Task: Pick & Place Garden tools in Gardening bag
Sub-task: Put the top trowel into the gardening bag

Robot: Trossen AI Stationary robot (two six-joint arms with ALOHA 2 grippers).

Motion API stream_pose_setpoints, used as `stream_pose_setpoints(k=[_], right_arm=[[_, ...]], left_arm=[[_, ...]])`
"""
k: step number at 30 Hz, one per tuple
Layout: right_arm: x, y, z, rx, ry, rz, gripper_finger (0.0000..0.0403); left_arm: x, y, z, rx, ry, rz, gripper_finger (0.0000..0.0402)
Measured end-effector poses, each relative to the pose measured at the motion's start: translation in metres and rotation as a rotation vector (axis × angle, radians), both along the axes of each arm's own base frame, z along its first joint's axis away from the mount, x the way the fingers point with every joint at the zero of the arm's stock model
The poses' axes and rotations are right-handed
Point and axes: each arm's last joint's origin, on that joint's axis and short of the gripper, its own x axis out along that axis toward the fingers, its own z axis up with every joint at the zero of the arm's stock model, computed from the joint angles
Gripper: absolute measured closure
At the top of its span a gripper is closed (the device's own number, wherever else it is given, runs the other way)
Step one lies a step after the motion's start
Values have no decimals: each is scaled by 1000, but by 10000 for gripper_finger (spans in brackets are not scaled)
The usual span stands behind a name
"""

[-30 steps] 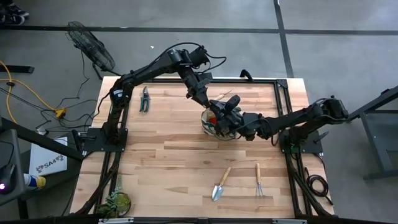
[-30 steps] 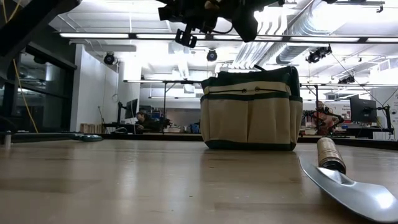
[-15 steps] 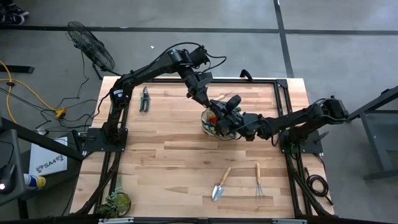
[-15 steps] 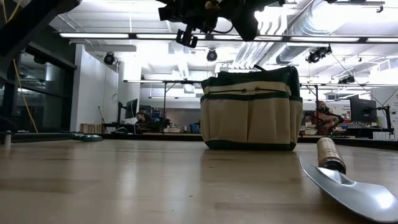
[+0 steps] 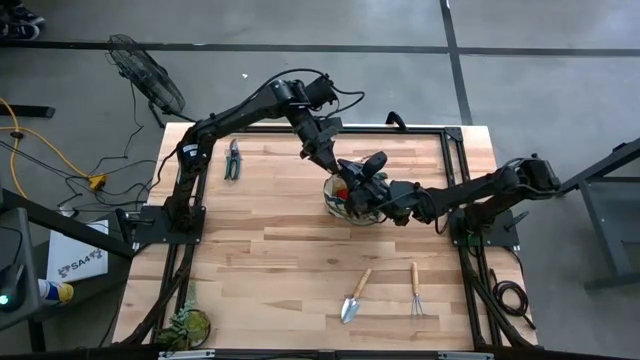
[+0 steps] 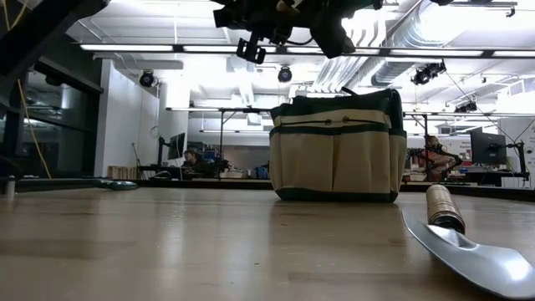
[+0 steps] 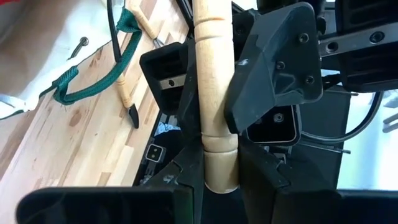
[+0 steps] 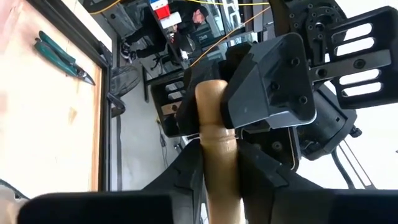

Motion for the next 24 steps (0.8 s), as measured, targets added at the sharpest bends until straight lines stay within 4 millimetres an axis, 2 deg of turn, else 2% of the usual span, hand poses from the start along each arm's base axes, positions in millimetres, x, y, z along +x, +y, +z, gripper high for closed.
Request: stream_pose_setpoints(k=[6, 15, 24], right_arm=[[0, 0, 0, 28, -25, -1, 339], [0, 0, 1, 94, -88, 0, 340], [-1, 2, 0, 85, -72, -27, 340]], left_arm=[[1, 1, 1, 11, -18, -1, 330], [2, 1, 3, 77, -106, -37, 276], [-2, 5, 2, 150, -95, -12, 271]])
